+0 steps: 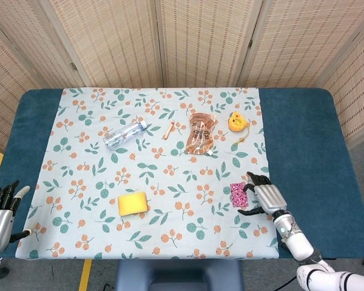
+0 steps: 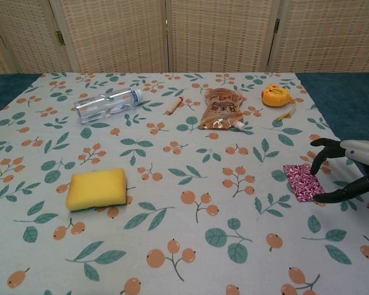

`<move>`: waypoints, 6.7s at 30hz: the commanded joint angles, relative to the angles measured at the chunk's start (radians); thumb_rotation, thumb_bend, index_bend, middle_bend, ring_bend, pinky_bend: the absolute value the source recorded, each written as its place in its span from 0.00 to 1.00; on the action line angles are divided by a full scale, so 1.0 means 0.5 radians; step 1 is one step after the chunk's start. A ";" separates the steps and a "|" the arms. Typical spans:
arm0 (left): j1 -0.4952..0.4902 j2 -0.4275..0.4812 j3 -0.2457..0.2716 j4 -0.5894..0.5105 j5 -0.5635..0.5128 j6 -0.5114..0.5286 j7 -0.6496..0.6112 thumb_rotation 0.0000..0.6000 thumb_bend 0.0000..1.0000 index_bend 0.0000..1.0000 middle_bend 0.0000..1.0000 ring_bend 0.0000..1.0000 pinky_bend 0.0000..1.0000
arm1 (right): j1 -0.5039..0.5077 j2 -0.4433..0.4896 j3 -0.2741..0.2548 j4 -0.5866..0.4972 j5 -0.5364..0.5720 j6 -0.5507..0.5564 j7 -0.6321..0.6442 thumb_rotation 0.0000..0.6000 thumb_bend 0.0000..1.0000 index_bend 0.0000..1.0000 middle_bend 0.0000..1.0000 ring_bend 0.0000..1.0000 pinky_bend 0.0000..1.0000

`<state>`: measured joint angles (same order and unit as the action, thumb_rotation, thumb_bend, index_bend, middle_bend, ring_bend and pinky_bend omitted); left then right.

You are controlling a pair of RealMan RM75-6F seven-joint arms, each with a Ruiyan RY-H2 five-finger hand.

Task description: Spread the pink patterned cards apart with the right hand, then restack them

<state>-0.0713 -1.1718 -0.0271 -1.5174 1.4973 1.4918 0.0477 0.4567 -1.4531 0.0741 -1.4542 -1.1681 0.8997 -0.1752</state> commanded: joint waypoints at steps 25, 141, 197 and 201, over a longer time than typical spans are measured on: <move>0.029 -0.009 -0.008 0.048 -0.044 0.015 0.003 1.00 0.27 0.17 0.02 0.04 0.00 | 0.164 -0.249 0.008 -0.027 -0.011 -0.031 -0.205 0.54 0.15 0.32 0.00 0.00 0.00; 0.044 -0.028 0.012 0.079 0.010 0.018 -0.034 1.00 0.27 0.17 0.02 0.04 0.00 | 0.021 -0.025 -0.290 -0.448 -0.154 0.262 -0.441 0.53 0.15 0.34 0.00 0.00 0.00; 0.068 -0.041 0.029 0.107 0.015 0.030 -0.064 1.00 0.27 0.17 0.02 0.05 0.00 | 0.190 -0.031 0.013 -0.186 0.194 0.070 -0.493 0.81 0.15 0.24 0.00 0.00 0.00; 0.074 -0.036 0.032 0.106 0.007 0.028 -0.064 1.00 0.27 0.17 0.02 0.05 0.00 | 0.212 -0.057 0.008 -0.117 0.226 0.057 -0.524 0.81 0.15 0.24 0.00 0.00 0.00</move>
<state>-0.0342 -1.1901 -0.0112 -1.4642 1.5009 1.5057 0.0158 0.5588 -1.4771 0.0787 -1.5198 -1.0593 0.9306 -0.4320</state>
